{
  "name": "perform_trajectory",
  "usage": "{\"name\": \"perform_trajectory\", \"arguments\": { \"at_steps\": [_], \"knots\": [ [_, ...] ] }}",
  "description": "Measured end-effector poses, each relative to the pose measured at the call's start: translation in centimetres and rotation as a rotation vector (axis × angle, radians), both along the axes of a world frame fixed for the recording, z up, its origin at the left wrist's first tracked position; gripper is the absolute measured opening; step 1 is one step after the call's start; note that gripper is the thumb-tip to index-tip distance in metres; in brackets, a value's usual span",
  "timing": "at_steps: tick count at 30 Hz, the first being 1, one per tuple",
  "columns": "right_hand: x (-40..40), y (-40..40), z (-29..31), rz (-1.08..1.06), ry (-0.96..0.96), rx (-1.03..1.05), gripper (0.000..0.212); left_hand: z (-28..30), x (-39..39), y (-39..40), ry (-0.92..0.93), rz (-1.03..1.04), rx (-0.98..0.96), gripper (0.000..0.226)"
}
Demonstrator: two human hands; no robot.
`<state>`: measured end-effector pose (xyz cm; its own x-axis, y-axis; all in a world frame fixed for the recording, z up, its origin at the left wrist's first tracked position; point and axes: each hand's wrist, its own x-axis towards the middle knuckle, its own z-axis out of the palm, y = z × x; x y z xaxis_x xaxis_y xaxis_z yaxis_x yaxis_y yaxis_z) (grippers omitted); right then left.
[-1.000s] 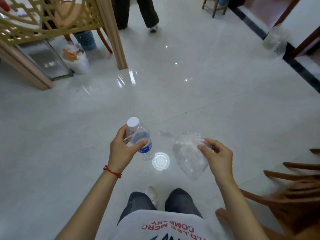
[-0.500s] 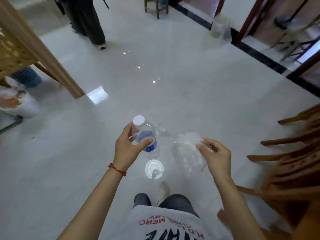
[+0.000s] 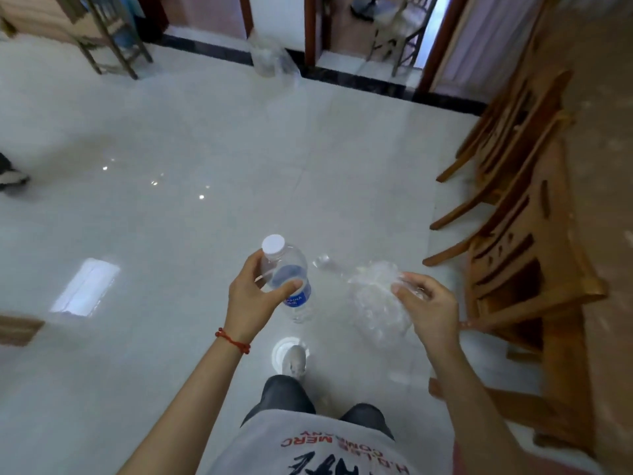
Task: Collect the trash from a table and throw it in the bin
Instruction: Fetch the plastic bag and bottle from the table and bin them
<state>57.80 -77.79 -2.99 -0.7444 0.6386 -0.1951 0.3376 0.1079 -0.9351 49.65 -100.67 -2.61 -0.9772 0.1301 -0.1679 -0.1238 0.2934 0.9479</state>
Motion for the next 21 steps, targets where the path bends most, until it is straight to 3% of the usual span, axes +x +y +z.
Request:
{"name": "perform_trajectory", "arguments": {
  "at_steps": [9,21],
  "knots": [
    [-7.6,1.1,0.6,-0.208,-0.001,0.029,0.017,0.1,-11.9,2.5,0.043,-0.172,-0.009,0.052],
    [-21.1,9.8,0.9,-0.239,-0.033,0.0,0.02,-1.1,-26.5,11.5,0.041,-0.191,-0.009,0.053]
  ]
}}
